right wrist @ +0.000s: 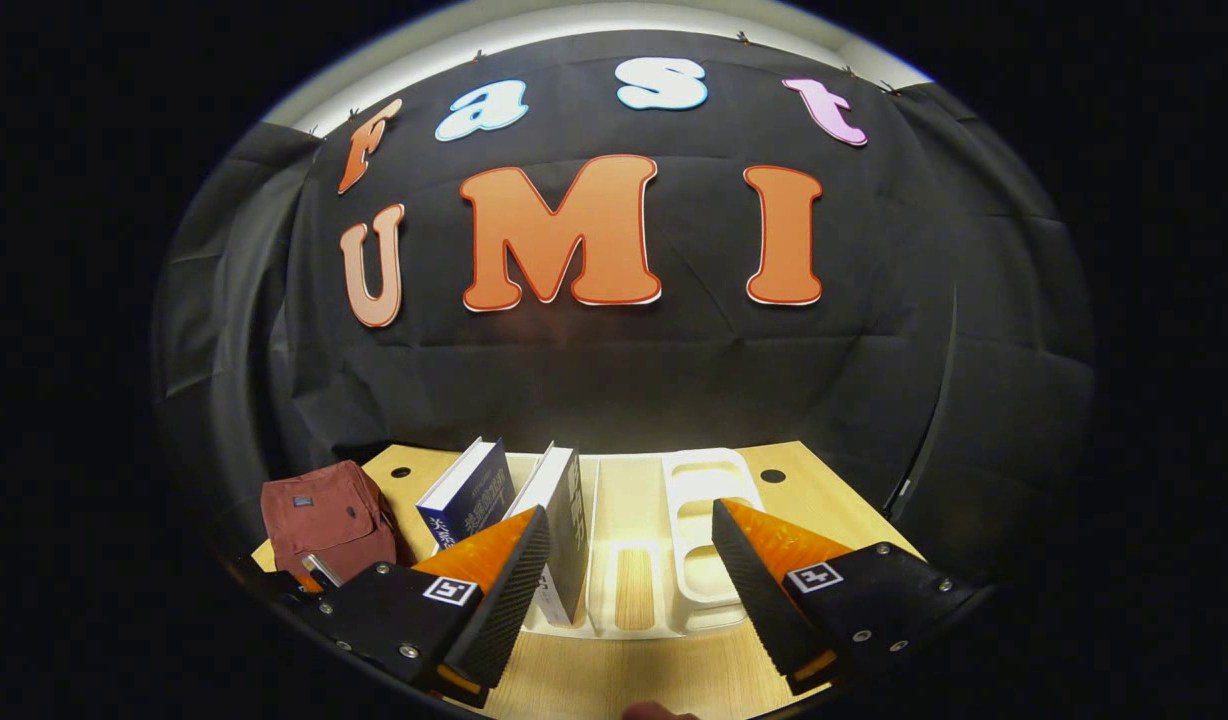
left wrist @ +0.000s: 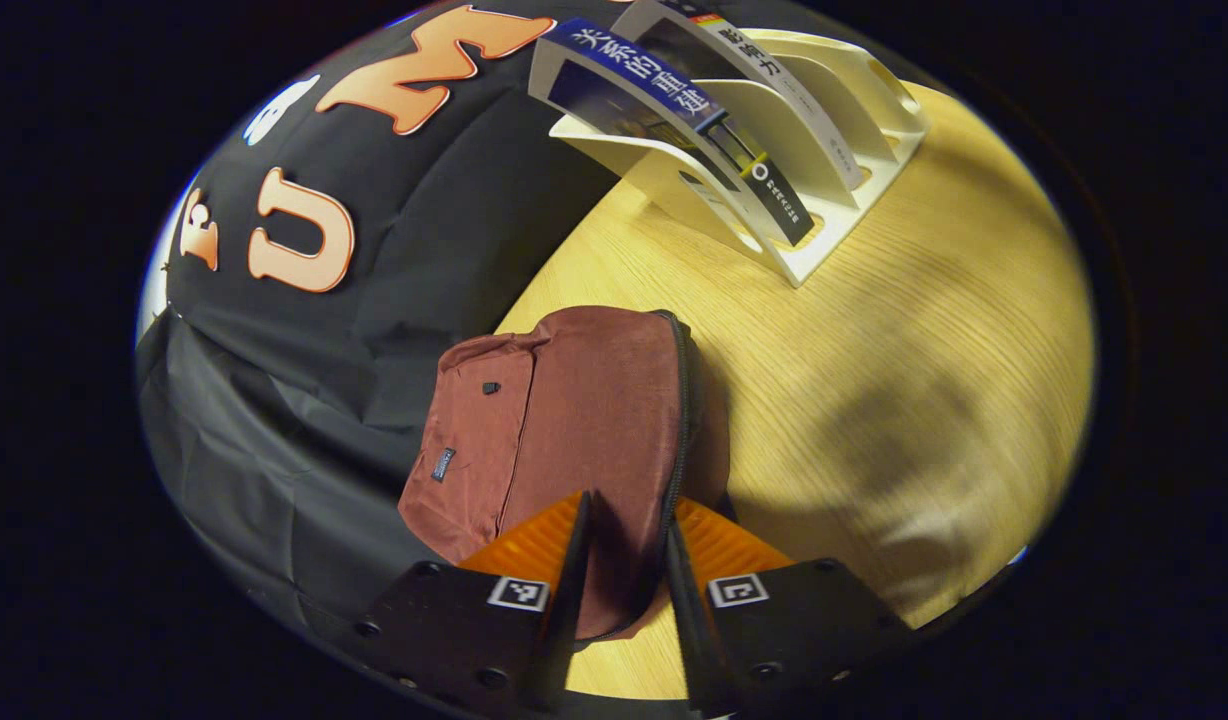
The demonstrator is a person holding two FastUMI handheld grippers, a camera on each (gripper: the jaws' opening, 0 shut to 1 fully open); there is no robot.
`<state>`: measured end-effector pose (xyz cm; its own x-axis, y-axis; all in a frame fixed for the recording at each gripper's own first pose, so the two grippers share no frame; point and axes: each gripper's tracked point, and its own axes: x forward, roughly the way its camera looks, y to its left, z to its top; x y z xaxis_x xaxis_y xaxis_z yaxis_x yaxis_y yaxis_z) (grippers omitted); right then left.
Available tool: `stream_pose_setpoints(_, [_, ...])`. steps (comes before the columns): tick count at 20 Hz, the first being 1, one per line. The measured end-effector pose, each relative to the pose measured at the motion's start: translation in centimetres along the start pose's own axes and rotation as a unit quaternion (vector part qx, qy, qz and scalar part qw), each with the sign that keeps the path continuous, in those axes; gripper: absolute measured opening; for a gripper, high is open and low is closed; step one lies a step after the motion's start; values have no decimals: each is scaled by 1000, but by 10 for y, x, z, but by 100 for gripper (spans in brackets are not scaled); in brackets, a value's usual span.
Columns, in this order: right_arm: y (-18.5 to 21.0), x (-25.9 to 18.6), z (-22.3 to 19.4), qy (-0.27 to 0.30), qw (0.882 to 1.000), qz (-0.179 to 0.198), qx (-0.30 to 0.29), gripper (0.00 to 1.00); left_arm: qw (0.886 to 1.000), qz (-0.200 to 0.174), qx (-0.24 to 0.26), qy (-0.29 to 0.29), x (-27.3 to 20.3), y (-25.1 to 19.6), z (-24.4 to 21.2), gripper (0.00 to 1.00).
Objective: Open the schoolbag, grab two books from the bookshelf and put them into the schoolbag.
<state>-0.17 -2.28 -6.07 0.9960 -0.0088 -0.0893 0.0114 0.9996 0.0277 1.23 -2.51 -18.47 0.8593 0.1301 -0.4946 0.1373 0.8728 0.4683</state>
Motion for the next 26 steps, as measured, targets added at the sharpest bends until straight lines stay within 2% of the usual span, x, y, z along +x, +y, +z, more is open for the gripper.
stream_pose_setpoints(1, [-1,1,1,0,1000,7,0,96,1000,-4,-6,8,0,5,2,47])
stream_pose_setpoints(2, [-3,1,1,1,1000,15,1,96,1000,-6,-14,13,-5,11,4,23])
stream_pose_setpoints(4, [-4,3,2,8,999,33,8,96,999,-19,-28,27,-11,22,8,16])
stream_pose_setpoints(5, [-4,5,2,12,999,43,10,96,999,-27,-35,30,-13,29,12,7])
stream_pose_setpoints(6, [-5,7,2,15,999,47,8,97,998,-33,-43,30,-14,37,16,14])
stream_pose_setpoints(11, [4,12,14,25,998,46,-21,96,994,-82,-65,21,-25,74,26,9])
stream_pose_setpoints(16, [45,19,32,50,998,27,-27,96,986,-148,-75,-7,-29,120,38,10])
stream_pose_setpoints(20, [90,30,51,67,996,33,-54,96,978,-189,-86,-27,-26,166,49,9])
stream_pose_setpoints(23, [120,47,56,101,992,39,-64,96,969,-221,-102,-36,-19,201,57,9])
stream_pose_setpoints(26, [141,62,51,159,984,52,-58,97,963,-243,-107,-49,-12,227,66,9])
